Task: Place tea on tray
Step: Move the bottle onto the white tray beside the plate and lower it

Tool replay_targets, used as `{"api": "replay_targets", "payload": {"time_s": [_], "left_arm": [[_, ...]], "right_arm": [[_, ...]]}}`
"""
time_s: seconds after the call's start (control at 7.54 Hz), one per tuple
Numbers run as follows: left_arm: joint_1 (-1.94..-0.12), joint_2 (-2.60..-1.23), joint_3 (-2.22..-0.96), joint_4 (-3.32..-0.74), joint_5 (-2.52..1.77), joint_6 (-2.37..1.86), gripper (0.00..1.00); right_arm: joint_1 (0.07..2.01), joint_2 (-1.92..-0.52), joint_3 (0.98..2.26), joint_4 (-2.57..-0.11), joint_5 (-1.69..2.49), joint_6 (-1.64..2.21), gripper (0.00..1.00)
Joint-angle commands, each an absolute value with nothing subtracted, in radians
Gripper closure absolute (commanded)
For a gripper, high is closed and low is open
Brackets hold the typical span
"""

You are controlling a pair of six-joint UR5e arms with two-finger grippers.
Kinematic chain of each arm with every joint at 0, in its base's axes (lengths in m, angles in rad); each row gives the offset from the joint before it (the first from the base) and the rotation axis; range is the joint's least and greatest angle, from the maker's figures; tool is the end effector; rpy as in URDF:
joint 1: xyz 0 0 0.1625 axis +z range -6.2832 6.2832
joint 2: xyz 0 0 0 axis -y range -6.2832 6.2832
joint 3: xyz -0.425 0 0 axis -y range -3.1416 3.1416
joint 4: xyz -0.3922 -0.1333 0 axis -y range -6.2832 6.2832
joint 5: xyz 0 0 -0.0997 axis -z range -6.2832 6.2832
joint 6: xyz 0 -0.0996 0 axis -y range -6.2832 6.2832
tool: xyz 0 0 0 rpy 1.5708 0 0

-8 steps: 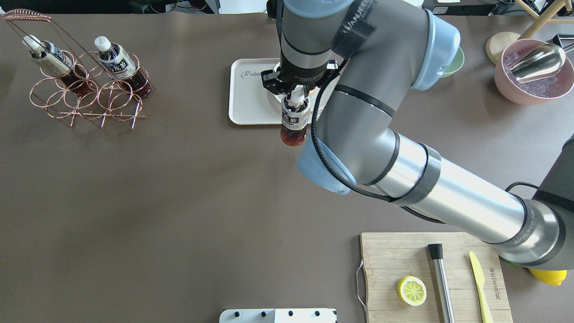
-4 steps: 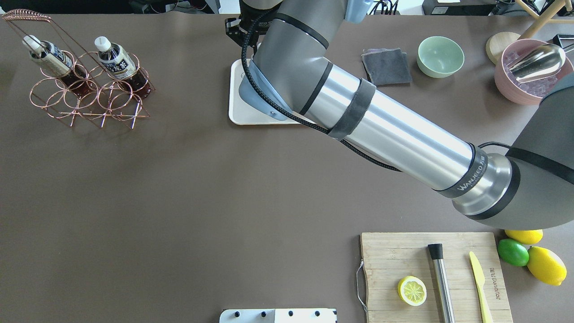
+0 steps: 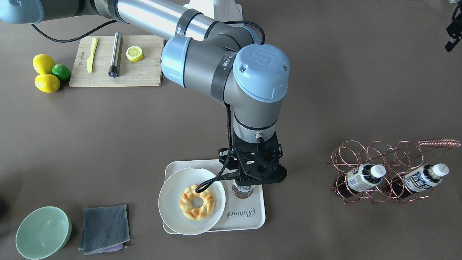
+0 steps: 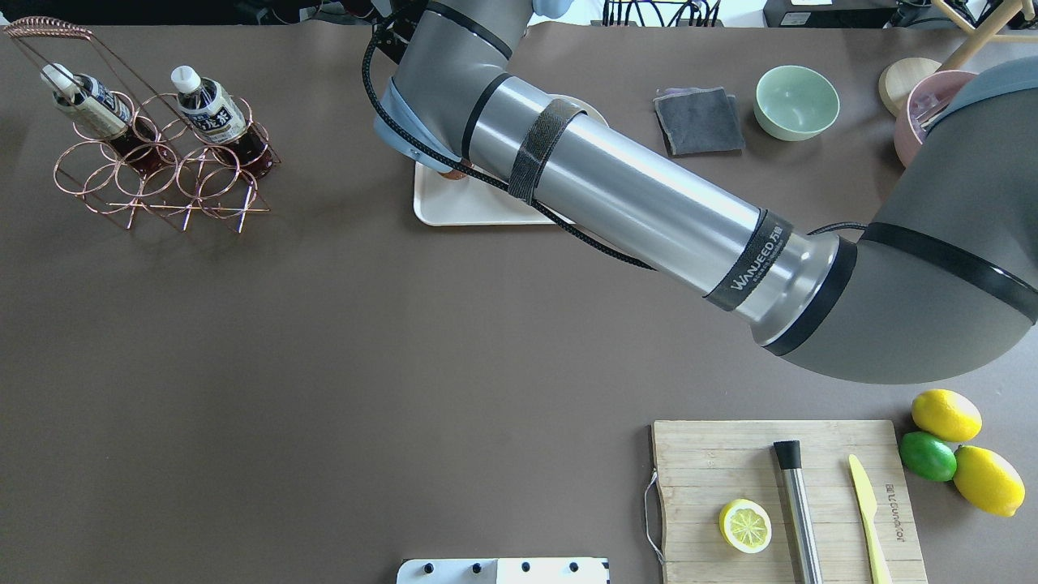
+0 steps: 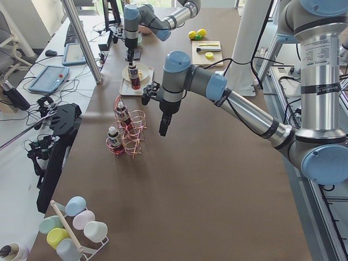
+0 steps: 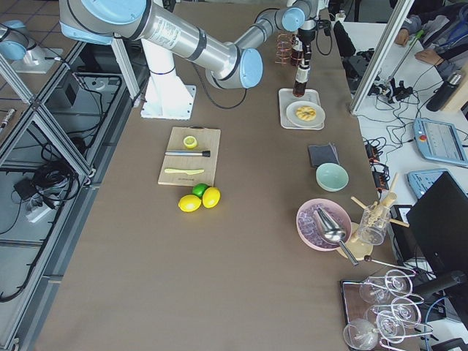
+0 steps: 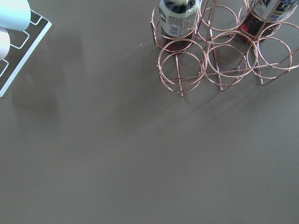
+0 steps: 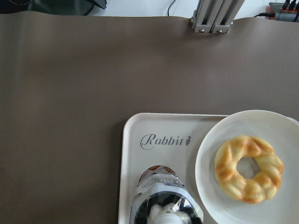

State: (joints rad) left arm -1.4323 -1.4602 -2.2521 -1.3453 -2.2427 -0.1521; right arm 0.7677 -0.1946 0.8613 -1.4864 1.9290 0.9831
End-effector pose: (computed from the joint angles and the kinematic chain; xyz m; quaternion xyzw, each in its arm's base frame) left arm -0.0149 -0.4093 0.4126 0.1134 0.3448 0.0503 0.9304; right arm -0.5517 -0.6692 0.0023 0.0972 -0.3851 0.0172 0.9176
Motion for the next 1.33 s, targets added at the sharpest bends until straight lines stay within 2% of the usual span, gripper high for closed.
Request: {"api": "replay_targets", "payload": {"time_s": [0.0,0.13,0.27,0.4,0.53,0.8,0.93,1.06,1.19], "left_arm": [[-1.431,-1.459,-2.253,-1.345,-2.243,-0.152,0.02],[-1.431,-1.460,-2.253,-1.345,-2.243,-0.152,0.02],[-1.431,-1.460,-2.250,-1.347,-2.243,-0.152,0.03],[-1.430,-1.460,-2.244,-1.365,-2.243,-0.152,0.02],[-1.430,-1.460,-2.241,-1.368,-2.241,-0.152,0.02],[-1.420,-1.463,-2.237,-1.370,-2.241,-0.152,0.02],[-1.422,-1.463,-2.229,-1.367,-2.243,-0.153,0.02],[-1.430,-1.460,-2.220,-1.368,-2.243,-0.152,0.02],[-1.433,-1.460,-2.218,-1.365,-2.243,-0.152,0.03]], "right_arm": [[0.761,-0.187,0.825,-1.451,1.922,0.985,1.00],[0.761,-0.186,0.824,-1.445,1.922,0.985,1.00],[0.761,-0.187,0.819,-1.443,1.921,0.985,0.79],[0.761,-0.187,0.819,-1.442,1.921,0.985,0.38],[0.761,-0.187,0.819,-1.442,1.921,0.985,0.30],[0.759,-0.187,0.827,-1.443,1.921,0.985,0.01],[0.775,-0.198,0.868,-1.457,1.936,0.973,0.01],[0.793,-0.260,0.965,-1.518,1.983,0.971,0.01],[0.836,-0.381,1.164,-1.622,2.031,0.913,0.01]]}}
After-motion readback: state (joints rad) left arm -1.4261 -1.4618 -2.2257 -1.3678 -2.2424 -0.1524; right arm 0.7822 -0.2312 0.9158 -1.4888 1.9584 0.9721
